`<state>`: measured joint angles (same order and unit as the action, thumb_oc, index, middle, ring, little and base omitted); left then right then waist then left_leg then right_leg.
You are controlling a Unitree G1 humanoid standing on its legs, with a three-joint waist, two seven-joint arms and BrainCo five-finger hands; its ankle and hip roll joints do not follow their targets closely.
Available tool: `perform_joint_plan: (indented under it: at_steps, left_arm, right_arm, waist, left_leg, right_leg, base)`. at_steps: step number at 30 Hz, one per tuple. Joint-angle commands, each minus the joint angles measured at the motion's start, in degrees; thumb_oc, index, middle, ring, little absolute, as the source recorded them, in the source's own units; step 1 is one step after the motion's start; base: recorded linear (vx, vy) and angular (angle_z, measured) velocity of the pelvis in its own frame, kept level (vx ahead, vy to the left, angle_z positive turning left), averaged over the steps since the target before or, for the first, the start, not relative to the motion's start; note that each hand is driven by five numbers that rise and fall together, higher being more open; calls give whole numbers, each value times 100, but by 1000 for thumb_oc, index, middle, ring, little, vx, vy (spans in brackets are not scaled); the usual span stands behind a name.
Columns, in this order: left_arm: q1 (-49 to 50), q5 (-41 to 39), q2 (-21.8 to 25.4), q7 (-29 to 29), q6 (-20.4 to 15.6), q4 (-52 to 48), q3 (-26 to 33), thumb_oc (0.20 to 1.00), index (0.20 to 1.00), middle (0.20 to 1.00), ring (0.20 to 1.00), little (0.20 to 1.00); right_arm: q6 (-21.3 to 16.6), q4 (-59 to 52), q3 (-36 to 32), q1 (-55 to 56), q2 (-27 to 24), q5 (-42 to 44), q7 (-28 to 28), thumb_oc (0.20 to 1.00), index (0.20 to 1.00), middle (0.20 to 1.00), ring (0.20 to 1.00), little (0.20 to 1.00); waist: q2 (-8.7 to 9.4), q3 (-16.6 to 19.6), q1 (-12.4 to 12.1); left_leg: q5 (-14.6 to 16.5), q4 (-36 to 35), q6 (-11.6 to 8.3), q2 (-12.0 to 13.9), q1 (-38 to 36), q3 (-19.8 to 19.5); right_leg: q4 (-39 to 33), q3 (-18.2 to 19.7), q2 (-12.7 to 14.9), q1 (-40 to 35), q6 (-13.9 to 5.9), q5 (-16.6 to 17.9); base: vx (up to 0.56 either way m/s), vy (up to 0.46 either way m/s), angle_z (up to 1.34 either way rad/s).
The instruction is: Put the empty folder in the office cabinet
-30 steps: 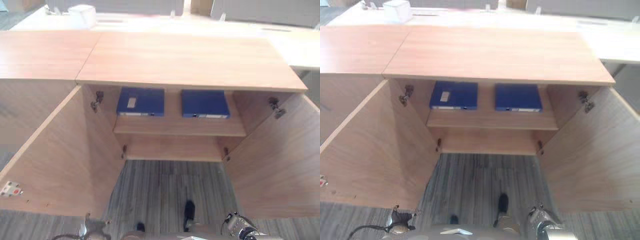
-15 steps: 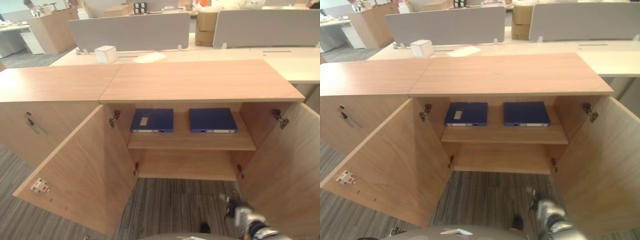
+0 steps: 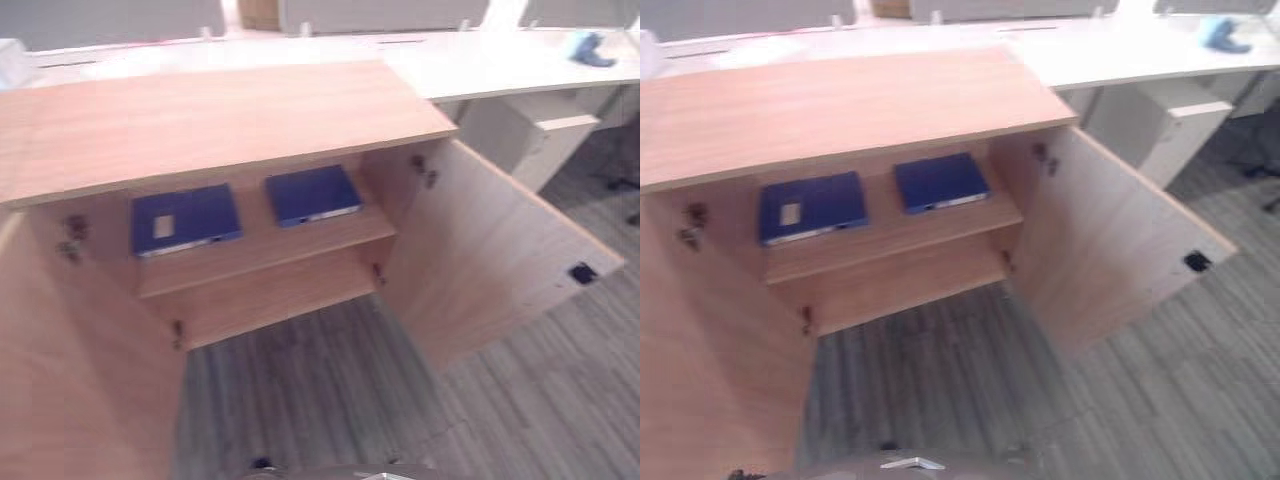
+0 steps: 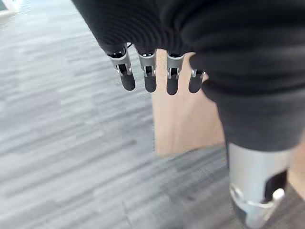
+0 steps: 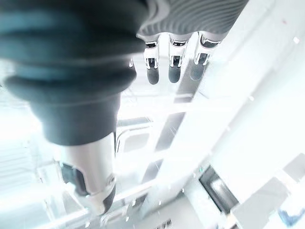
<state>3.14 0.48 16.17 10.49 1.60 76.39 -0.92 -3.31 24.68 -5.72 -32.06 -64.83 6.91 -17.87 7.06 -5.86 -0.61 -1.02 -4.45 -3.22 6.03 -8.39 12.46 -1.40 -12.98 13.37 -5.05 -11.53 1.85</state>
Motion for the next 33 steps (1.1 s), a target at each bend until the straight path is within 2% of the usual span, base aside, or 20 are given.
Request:
perform_joint_plan:
  at_steps: [1,2,3,4,7,11,12,13,15,16,19,20,21,25,28,30,31,32,33]
  left_arm:
    - [-132,-26,56,222,4,226,-164,1000,1000,1000,1000,1000]
    - [-222,31,25,257,-4,154,-364,1000,1000,1000,1000,1000]
    - [-228,29,23,258,-4,156,-378,1000,1000,1000,1000,1000]
    - [-321,-44,24,297,-34,76,-536,1000,1000,1000,1000,1000]
    - [-397,-315,-27,297,-105,-186,-615,1000,1000,1000,1000,1000]
    - [-385,-502,-40,238,-213,-628,-940,1000,1000,1000,1000,1000]
    - [-381,-504,-41,238,-211,-632,-937,1000,1000,1000,1000,1000]
    - [-338,-499,-68,173,-219,-660,-1013,1000,1000,1000,1000,1000]
    - [-311,-492,-80,127,-223,-660,-1048,1000,1000,1000,1000,1000]
    - [-266,-455,-95,46,-215,-608,-1125,1000,1000,1000,1000,1000]
    - [-236,-357,-99,-53,-204,-524,-1206,1000,1000,1000,1000,1000]
    - [-236,-357,-99,-53,-204,-524,-1205,1000,1000,1000,1000,1000]
    - [-180,-229,-123,-145,-193,-439,-1353,1000,1000,1000,1000,1000]
    - [-167,-106,-145,-198,-198,-409,-1489,1000,1000,1000,1000,1000]
    - [-191,-94,-149,-212,-234,-493,-1611,1000,1000,1000,1000,1000]
    - [-186,-96,-159,-217,-242,-534,-1634,1000,1000,1000,1000,1000]
    - [-186,-103,-161,-216,-277,-629,-1719,1000,1000,1000,1000,1000]
    - [-182,-103,-163,-217,-275,-632,-1711,1000,1000,1000,1000,1000]
    - [-188,-142,-168,-217,-306,-710,-1772,1000,1000,1000,1000,1000]
  right_arm:
    - [-16,289,-241,66,-144,291,-565,1000,1000,1000,1000,1000]
    - [-37,558,-424,144,-228,615,-630,1000,1000,1000,1000,1000]
    - [-53,576,-432,152,-244,631,-624,1000,1000,1000,1000,1000]
    - [-110,1071,-409,62,-321,1135,-561,1000,1000,1000,1000,1000]
    - [-99,1737,-308,-44,-400,1636,-420,1000,1000,1000,1000,1000]
    - [-121,2874,-49,-424,-292,2613,3,1000,1000,1000,1000,1000]
    - [-132,2903,-18,-453,-300,2628,19,1000,1000,1000,1000,1000]
    - [-141,3189,81,-488,-64,3050,385,1000,1000,1000,1000,1000]
    - [-139,3355,105,-496,105,3270,572,1000,1000,1000,1000,1000]
    - [-110,3743,152,-560,425,3625,896,1000,1000,1000,1000,1000]
    - [17,4345,232,-653,813,3790,1269,1000,1000,1000,1000,1000]
    - [17,4346,233,-654,813,3790,1269,1000,1000,1000,1000,1000]
    - [41,4655,303,-761,1240,3882,1419,1000,1000,1000,1000,1000]
    - [45,4767,611,-988,1700,3844,1493,1000,1000,1000,1000,1000]
    - [34,4681,1013,-1266,2135,3740,1557,1000,1000,1000,1000,1000]
    - [47,4631,1130,-1345,2230,3712,1561,1000,1000,1000,1000,1000]
    - [50,4489,1416,-1530,2507,3636,1629,1000,1000,1000,1000,1000]
    - [52,4488,1424,-1536,2511,3637,1624,1000,1000,1000,1000,1000]
    - [27,4325,1650,-1673,2729,3643,1686,1000,1000,1000,1000,1000]
  waist:
    - [-186,263,10]
    - [-186,276,84]
    - [-191,274,76]
    - [-168,297,102]
    - [-170,298,126]
    - [-209,263,96]
    - [-211,263,101]
    - [-237,268,66]
    - [-252,268,46]
    - [-281,252,-12]
    - [-339,246,-131]
    - [-339,245,-131]
    - [-412,257,-290]
    - [-503,255,-426]
    - [-570,254,-567]
    - [-585,251,-577]
    - [-614,239,-662]
    - [-616,239,-650]
    - [-637,230,-720]
  left_leg:
    - [577,-6,262,-431,473,-305]
    - [548,-40,222,-382,461,-328]
    - [548,-40,218,-377,461,-333]
    - [501,-53,152,-331,473,-330]
    - [467,-55,109,-286,507,-338]
    - [403,-55,33,-213,524,-359]
    - [402,-55,31,-212,522,-360]
    - [399,-55,-5,-187,516,-351]
    - [395,-55,-25,-173,507,-350]
    - [376,-55,-56,-158,503,-369]
    - [352,-55,-91,-138,500,-385]
    - [352,-55,-91,-138,500,-385]
    - [340,-55,-109,-133,487,-412]
    - [304,-55,-135,-125,460,-445]
    - [249,-55,-161,-119,480,-485]
    - [240,-55,-165,-121,490,-503]
    - [207,-55,-173,-126,514,-540]
    - [206,-55,-174,-125,516,-545]
    - [174,-55,-185,-123,541,-575]
  right_leg:
    - [74,442,-223,660,4,91]
    - [39,470,-300,628,60,15]
    - [37,464,-303,624,64,14]
    - [-30,432,-348,593,91,-4]
    - [-111,407,-388,562,115,-4]
    - [-156,352,-446,501,163,-74]
    - [-158,351,-447,499,165,-74]
    - [-215,314,-469,438,179,-105]
    - [-237,289,-474,408,184,-117]
    - [-275,246,-487,355,194,-141]
    - [-311,163,-492,286,210,-186]
    - [-311,163,-492,285,210,-186]
    - [-344,81,-485,210,226,-223]
    - [-360,-6,-487,140,257,-271]
    - [-360,-58,-492,140,281,-299]
    - [-360,-75,-496,137,288,-301]
    - [-360,-106,-506,134,310,-311]
    - [-360,-110,-507,133,311,-312]
    - [-360,-142,-511,135,328,-319]
  base:
    - [49,-85,-17]
    - [17,-53,-20]
    - [26,-94,-14]
    - [5,-71,3]
    - [4,-52,5]
    - [3,-40,3]
    - [18,-39,0]
    - [0,0,0]
    - [33,-38,0]
    - [32,-47,-1]
    - [14,-30,4]
    - [50,-43,12]
    - [56,-32,14]
    - [32,-22,14]
    - [16,-27,18]
    - [-3,-19,15]
    - [-6,-16,6]
    - [-6,-34,-3]
    - [0,0,0]
